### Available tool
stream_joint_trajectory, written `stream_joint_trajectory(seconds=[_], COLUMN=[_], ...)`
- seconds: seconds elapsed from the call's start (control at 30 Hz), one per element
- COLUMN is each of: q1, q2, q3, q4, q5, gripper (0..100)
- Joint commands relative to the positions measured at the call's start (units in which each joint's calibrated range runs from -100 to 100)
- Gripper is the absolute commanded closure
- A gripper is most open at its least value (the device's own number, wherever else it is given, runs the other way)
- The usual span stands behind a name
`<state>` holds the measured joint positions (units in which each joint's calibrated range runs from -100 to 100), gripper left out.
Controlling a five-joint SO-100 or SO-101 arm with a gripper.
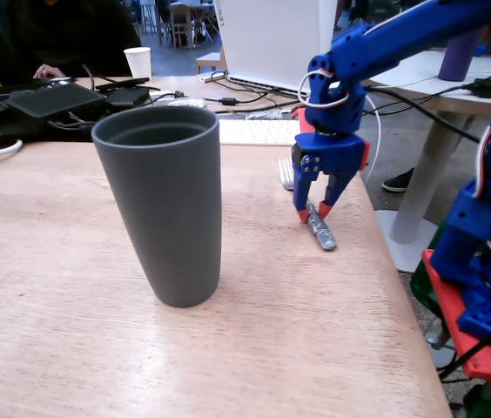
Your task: Grab the fork and place it in gray glass
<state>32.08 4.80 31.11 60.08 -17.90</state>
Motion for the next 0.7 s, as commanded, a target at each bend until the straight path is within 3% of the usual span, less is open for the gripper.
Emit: stream_joint_trajectory(seconds=[0.0, 0.23, 0.53, 0.67], q1=[0.41, -0.78, 0.91, 0.91], q2=[0.60, -0.77, -28.21, -35.76], q3=[0.93, 1.12, 0.27, 0.18], q4=[0.10, 0.75, 0.84, -0.23], q5=[0.24, 0.24, 0.39, 5.67], gripper=[100, 100, 100, 100])
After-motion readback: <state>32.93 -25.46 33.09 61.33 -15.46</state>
